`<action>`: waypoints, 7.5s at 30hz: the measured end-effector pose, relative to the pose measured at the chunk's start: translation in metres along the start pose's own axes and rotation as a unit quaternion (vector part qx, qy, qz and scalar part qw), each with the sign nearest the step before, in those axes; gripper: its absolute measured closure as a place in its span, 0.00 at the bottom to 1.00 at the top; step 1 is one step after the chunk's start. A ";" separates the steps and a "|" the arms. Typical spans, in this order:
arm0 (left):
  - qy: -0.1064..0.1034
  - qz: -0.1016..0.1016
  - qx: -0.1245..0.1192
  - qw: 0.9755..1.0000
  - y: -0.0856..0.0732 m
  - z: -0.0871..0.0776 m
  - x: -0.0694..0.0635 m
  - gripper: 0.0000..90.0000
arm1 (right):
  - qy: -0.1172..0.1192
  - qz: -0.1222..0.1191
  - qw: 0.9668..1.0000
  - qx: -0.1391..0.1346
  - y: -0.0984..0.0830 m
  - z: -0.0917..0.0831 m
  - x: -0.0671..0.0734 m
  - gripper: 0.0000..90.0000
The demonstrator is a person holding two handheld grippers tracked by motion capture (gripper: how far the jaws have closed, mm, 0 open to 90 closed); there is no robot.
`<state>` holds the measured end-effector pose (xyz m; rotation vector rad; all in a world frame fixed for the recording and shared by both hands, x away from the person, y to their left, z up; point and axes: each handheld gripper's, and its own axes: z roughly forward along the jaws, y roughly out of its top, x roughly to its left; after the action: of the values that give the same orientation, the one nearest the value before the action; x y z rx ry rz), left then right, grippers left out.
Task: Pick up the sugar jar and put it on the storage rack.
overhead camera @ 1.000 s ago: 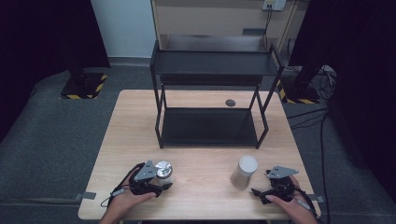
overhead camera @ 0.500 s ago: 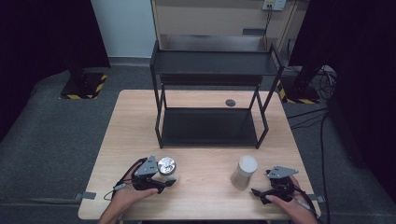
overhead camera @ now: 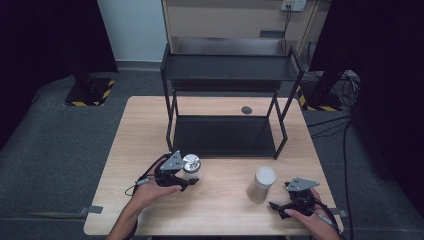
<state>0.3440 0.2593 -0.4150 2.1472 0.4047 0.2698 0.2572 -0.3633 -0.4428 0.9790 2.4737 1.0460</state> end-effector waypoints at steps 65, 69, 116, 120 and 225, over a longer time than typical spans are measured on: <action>0.040 0.037 -0.012 0.998 0.141 -0.046 0.063 0.34 | 0.005 -0.002 1.000 0.000 0.001 0.001 -0.003 0.01; 0.041 0.038 -0.015 0.998 0.150 -0.051 0.063 0.34 | 0.004 -0.002 1.000 0.000 0.001 0.001 -0.003 0.01; 0.043 0.047 -0.005 0.998 0.235 -0.099 0.065 0.34 | 0.004 -0.002 1.000 -0.001 0.000 0.001 -0.003 0.01; 0.047 0.047 -0.005 0.998 0.244 -0.103 0.065 0.34 | 0.004 -0.002 1.000 -0.001 0.000 0.001 -0.003 0.01; 0.188 -0.119 -0.013 0.975 0.291 -0.062 0.081 0.10 | 0.006 -0.004 1.000 0.000 0.000 0.000 -0.004 0.01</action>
<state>0.4520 0.1805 -0.1368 1.9960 0.8629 0.5435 0.2602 -0.3656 -0.4426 0.9635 2.4851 1.0522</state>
